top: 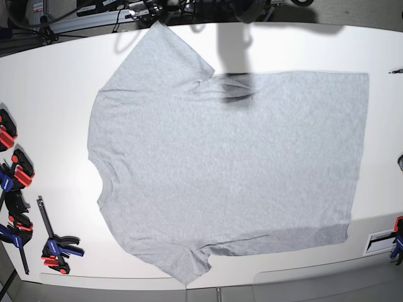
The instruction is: Fold the T-shirt properly
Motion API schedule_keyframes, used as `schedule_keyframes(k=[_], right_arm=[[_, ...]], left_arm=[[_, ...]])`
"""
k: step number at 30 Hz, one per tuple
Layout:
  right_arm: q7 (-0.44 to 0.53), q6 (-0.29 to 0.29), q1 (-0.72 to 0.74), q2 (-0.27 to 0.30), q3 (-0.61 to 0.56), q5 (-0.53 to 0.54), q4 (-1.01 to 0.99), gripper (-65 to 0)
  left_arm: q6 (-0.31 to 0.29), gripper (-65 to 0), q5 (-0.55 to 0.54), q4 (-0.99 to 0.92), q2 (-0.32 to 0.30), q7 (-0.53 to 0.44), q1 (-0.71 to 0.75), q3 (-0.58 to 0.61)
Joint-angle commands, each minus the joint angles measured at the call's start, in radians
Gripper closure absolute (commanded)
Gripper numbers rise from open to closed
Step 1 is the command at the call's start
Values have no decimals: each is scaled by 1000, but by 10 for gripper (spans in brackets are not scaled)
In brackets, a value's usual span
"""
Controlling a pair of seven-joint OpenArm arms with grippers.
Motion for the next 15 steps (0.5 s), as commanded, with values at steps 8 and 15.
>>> schedule_keyframes(k=[8,15], right_arm=[[7,12,2,-3,-1,-4,7,0],[7,12,2,-2,-1,-4,7,0]], left_arm=[[-10,0,-4,18,2,-7,7,-2],[-9,0,-4,74,2,-7,43,-2]])
